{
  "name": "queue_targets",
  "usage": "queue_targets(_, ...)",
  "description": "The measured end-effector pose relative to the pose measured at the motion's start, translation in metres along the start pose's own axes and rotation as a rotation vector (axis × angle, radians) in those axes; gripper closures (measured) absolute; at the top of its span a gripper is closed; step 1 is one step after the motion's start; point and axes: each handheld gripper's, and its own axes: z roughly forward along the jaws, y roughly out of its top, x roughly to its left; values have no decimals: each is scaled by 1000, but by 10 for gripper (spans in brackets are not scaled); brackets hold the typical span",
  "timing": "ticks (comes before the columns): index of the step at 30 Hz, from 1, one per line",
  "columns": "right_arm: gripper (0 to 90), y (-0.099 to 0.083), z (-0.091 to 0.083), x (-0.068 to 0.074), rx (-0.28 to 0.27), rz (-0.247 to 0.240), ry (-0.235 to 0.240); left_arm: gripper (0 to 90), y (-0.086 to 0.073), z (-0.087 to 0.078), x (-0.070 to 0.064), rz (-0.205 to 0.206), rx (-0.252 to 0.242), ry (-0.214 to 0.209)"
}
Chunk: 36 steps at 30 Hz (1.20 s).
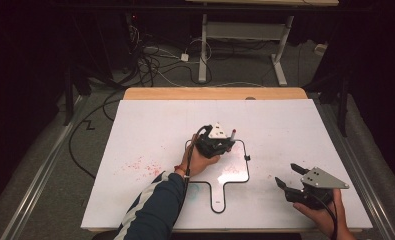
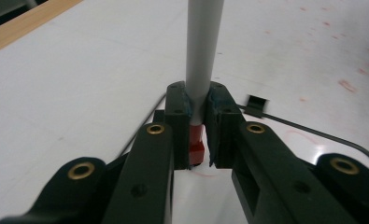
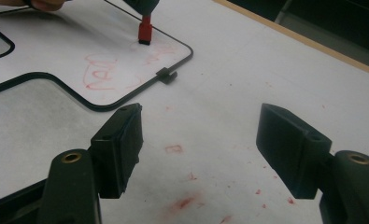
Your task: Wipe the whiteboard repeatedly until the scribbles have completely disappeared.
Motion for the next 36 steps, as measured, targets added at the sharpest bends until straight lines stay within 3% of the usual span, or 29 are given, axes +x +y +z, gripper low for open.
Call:
queue_targets(3,321,0,-1,1,0,-10,2,787,0,0,0,-1,2,-5)
queue_targets(5,321,0,-2,0,-4,-8,2,788,-1,-1,-10,-4,1,-57)
queue_targets(7,320,0,-2,-1,-5,2,3,787,-2,-2,-23,35,8,-86)
queue_targets(9,320,0,-2,0,-5,-1,3,787,-4,-4,-30,49,6,-114)
queue_targets(11,320,0,-3,0,-5,-3,0,787,-2,-5,-33,91,24,-91)
queue_targets(13,321,0,-2,0,-2,-4,3,787,-1,-3,-28,102,27,-36)
queue_targets(17,320,1,0,2,2,-12,3,787,1,-2,-4,44,34,27)
queue_targets(19,320,1,0,2,4,-11,6,787,0,-2,4,-9,30,1)
queue_targets(21,319,0,1,2,4,-10,7,787,0,-3,0,-5,34,-11)
queue_targets(25,319,-1,-1,0,1,-8,9,787,0,-5,-28,61,55,-107)
queue_targets(27,319,-1,-2,0,1,-8,6,787,0,-7,-37,90,65,-132)
queue_targets(29,319,-1,-3,0,-1,-7,3,787,0,-8,-39,97,69,-129)
queue_targets(31,319,0,-3,0,-5,-7,0,787,1,-7,-36,117,77,-74)
queue_targets(35,319,0,-2,2,1,-13,4,787,-1,-6,-10,46,58,3)
queue_targets(36,319,0,-1,3,2,-16,7,787,-2,-6,-4,15,49,5)
